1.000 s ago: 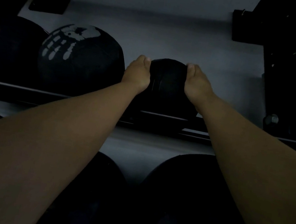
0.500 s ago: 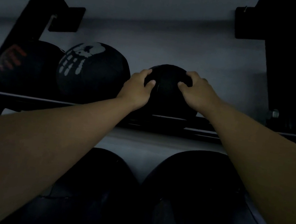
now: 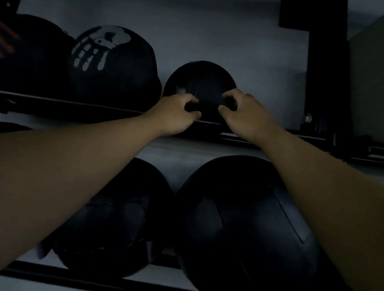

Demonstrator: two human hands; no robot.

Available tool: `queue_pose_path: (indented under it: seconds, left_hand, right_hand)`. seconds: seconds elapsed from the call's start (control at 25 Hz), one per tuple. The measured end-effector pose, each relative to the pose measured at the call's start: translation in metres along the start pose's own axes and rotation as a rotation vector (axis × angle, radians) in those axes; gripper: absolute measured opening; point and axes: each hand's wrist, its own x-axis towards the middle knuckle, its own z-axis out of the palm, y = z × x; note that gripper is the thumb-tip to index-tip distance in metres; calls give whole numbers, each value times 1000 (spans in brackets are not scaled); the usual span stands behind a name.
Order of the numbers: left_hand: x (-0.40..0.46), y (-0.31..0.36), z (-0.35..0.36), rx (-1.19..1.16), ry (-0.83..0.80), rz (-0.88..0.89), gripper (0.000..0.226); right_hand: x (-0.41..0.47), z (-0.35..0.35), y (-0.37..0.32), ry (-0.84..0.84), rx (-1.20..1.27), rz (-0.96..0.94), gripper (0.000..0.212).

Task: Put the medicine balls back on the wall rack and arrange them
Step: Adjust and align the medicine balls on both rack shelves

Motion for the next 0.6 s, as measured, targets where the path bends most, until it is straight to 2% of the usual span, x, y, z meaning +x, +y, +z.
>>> queue_pose_path:
  seconds: [0.16,0.32,0.4,0.48,0.6]
  left_hand:
    - [-43,-17,19,-62,-89,-69,49]
    - [-90,-20,65,-227,-164,-185,56]
    - [-111,-18,97,-324,-238,-260,77]
    - [-130,-18,125,-367,-263,-325,108]
    - [-145,-21,160,-501,-90,-387,130]
  right_hand:
    - [-56,-4,13,-78,-110,149,47]
    - [-99,-13,57,-154,-272,290,50]
    - [-114,-16,84,-198,-291,365,58]
    - [-132,-13,110,-203,-196,415,71]
    - [-159,-3,137,-103,47,336,89]
